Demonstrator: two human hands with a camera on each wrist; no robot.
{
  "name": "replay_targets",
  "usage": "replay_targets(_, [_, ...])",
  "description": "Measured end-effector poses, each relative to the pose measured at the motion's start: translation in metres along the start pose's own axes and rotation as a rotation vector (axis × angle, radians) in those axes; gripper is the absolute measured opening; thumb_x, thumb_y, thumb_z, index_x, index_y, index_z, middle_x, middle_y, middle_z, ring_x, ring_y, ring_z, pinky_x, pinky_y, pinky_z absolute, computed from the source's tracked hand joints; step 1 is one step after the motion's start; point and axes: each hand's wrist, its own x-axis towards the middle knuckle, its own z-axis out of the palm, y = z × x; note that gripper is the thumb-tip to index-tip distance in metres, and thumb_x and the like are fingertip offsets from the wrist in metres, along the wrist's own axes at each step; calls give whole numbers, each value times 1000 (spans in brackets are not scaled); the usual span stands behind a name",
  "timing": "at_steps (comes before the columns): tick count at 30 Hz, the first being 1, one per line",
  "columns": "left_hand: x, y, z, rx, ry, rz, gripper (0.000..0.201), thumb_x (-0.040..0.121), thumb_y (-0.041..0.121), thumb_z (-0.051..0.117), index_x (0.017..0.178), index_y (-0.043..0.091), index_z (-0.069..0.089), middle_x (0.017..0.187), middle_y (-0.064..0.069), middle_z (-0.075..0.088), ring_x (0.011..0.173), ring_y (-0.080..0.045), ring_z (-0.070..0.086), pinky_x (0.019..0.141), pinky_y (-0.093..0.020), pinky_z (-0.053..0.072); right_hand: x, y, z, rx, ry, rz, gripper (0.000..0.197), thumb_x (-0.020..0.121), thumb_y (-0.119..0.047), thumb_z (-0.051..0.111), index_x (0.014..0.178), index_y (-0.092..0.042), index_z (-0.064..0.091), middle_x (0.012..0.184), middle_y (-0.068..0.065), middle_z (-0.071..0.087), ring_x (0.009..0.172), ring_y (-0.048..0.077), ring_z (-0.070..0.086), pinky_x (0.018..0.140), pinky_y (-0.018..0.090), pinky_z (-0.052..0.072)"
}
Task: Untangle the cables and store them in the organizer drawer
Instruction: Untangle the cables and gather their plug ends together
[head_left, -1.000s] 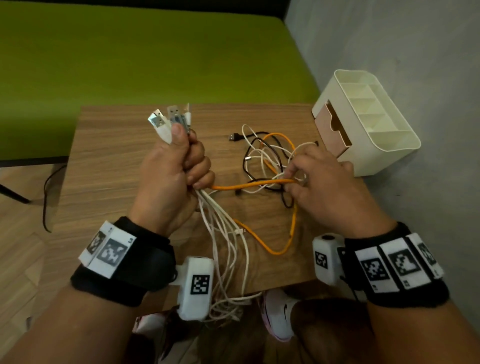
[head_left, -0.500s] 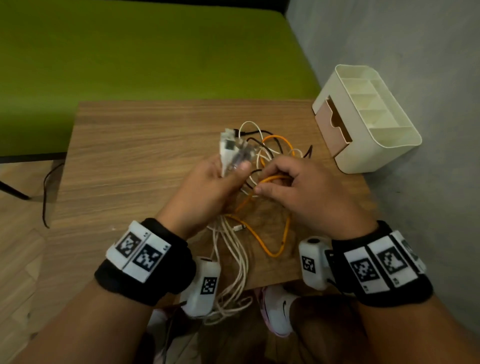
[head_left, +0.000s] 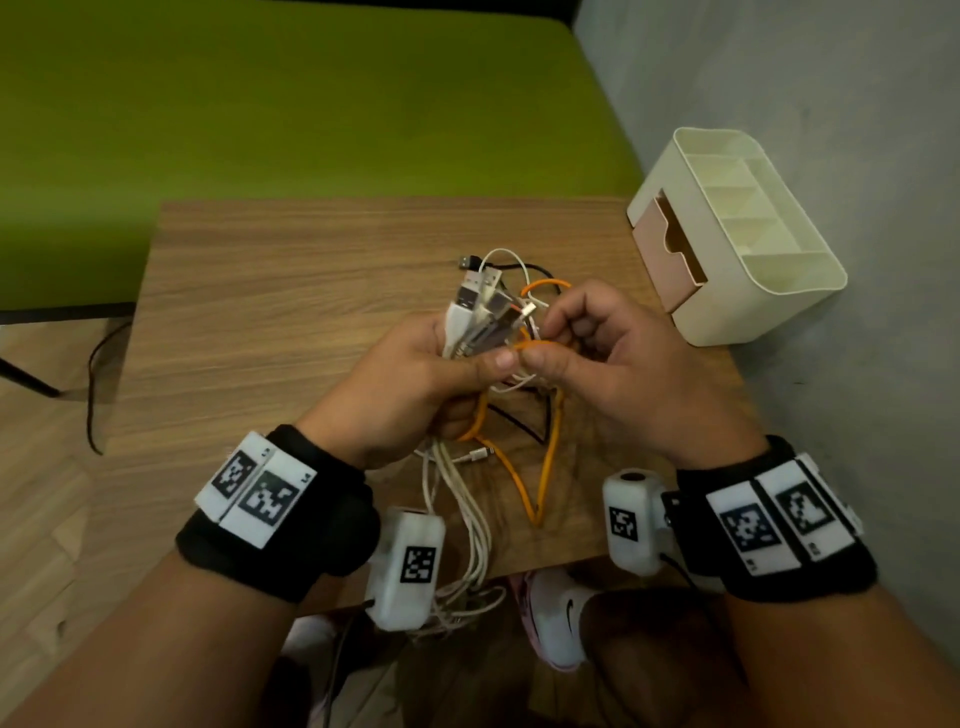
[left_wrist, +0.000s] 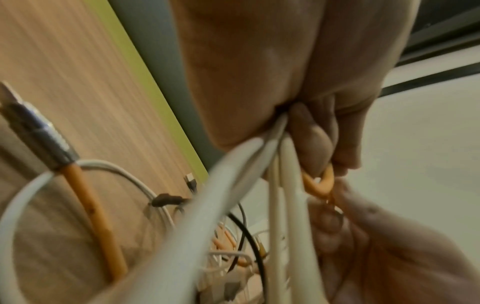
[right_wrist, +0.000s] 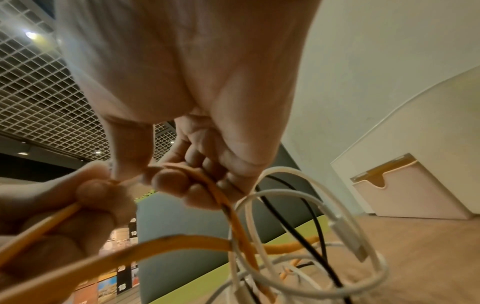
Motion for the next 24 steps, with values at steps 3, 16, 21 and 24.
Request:
replay_targets(3, [-2, 4, -5, -98, 80, 20, 17, 83, 13, 59, 67, 17, 56, 56, -2, 22, 37, -6, 20, 39, -16, 19, 2, 7, -10, -158, -29, 56, 8, 91, -31, 67, 87, -27, 62, 75, -8, 65, 69, 11, 61, 62, 30, 49])
replay_targets(16, [4, -1, -9, 703, 523, 97, 18, 92, 25, 66, 75, 24, 60, 49, 17, 55, 47, 3, 49, 55, -22, 38, 9, 19, -7, -575, -69, -100, 12, 89, -26, 68, 91, -15, 73, 86, -9, 60, 80, 7, 52, 69, 21, 38])
replay_targets(21, [3, 2, 16, 574, 210, 157, 27, 94, 6, 59, 75, 23, 55, 46, 24, 53, 43, 10, 47, 47, -5, 32, 13, 8, 5, -472, 16, -220, 8, 87, -21, 65, 90, -15, 69, 80, -18, 48, 70, -6, 48, 62, 6, 32])
replay_targets(24, [2, 5, 14, 489, 145, 163, 32, 95, 3, 55, 72, 24, 50, 43, 21, 50, 40, 9, 44, 45, -5, 32, 11, 6, 6, -412, 79, -271, 11, 87, -20, 65, 92, -12, 70, 80, -22, 49, 72, -8, 49, 64, 6, 34])
